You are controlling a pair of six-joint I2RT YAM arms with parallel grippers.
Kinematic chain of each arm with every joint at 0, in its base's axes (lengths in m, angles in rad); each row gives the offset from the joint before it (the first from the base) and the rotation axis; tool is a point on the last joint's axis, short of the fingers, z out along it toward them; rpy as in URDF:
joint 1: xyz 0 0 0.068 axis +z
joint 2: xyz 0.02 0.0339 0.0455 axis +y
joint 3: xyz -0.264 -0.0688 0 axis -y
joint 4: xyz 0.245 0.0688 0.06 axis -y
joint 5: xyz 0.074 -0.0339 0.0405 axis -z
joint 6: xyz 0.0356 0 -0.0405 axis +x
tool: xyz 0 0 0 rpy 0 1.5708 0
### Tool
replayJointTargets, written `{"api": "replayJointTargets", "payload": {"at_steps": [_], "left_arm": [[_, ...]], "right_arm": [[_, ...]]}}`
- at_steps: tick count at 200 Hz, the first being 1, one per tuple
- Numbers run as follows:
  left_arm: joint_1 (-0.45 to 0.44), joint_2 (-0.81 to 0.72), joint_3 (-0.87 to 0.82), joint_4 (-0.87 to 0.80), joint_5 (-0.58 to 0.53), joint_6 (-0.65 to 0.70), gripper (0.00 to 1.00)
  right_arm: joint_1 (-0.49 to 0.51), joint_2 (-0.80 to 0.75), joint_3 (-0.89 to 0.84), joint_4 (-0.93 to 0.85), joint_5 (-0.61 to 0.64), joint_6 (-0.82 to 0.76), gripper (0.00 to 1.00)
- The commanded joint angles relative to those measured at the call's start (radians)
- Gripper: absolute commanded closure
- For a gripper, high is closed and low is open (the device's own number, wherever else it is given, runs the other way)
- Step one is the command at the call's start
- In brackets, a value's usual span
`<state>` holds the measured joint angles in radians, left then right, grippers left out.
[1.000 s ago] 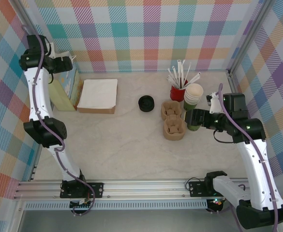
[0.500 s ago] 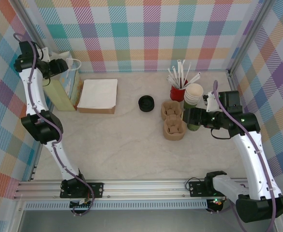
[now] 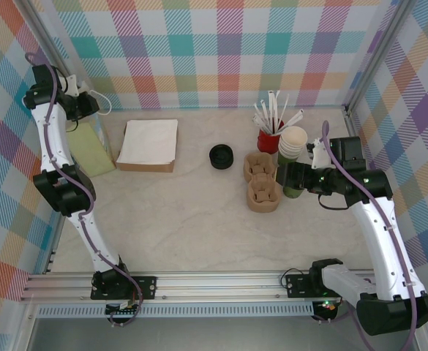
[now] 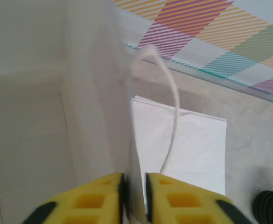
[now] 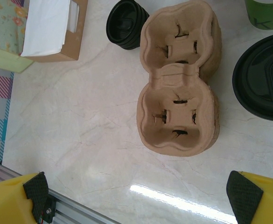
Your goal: Pack the takeout coffee
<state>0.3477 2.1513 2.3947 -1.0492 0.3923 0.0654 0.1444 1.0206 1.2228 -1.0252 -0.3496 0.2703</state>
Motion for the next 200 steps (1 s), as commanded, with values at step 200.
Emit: {"api": "replayJointTargets", "payload": {"at_steps": [200], "left_arm": [[-0.345,-0.783,-0.441,-0.062,-0.411,0.004,1.0]], "right_arm": [[-0.003,-0.039,-0.015,-0.055,0.106,0.002,0.0]]}}
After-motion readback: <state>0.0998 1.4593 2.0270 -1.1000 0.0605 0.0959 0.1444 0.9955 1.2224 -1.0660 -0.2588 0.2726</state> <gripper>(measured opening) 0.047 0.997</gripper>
